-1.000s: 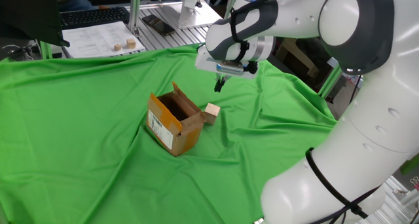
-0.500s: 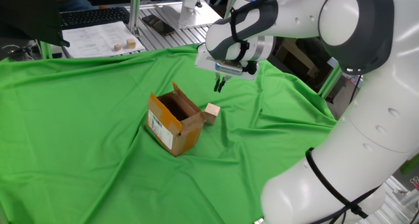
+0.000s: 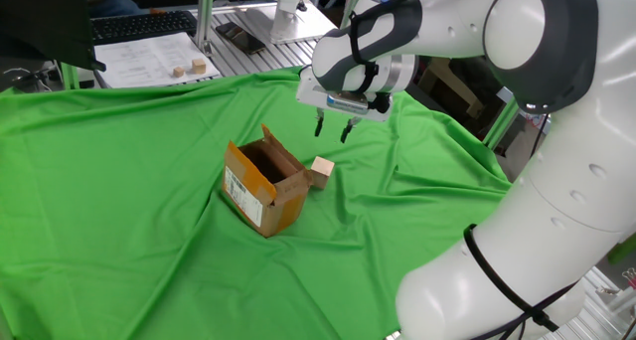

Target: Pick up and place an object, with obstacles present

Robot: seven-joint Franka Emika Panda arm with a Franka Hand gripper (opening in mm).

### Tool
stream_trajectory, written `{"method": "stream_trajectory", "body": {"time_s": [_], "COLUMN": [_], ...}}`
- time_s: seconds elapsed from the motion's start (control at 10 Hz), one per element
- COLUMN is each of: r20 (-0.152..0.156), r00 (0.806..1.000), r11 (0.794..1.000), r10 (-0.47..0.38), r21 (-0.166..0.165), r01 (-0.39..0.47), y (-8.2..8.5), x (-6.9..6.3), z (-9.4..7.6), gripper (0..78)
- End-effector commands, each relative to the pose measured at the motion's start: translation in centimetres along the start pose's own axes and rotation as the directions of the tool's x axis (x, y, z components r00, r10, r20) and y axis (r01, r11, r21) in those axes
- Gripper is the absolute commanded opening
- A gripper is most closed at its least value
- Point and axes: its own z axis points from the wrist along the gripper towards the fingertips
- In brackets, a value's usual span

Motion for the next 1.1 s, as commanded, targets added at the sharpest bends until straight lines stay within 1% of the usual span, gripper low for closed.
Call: {"method": "stream_trajectory", "body": {"time_s": [0.1, 0.6, 0.7, 1.1], "r20": [0.002, 0.002, -0.004, -0.005], "r00": [1.000, 1.000, 0.993, 0.993], "r11": [1.000, 1.000, 0.993, 0.993], "r10": [0.023, 0.023, 0.116, 0.119], "r21": [-0.002, -0.002, -0.009, -0.010], "r01": [-0.023, -0.023, -0.116, -0.119], "y": [0.00, 0.00, -0.10, -0.17], "x": [-0.08, -0.08, -0.03, 0.08], "z": [-0.11, -0.11, 0.00, 0.47], "gripper": [77.5, 77.5, 77.5, 77.5]}}
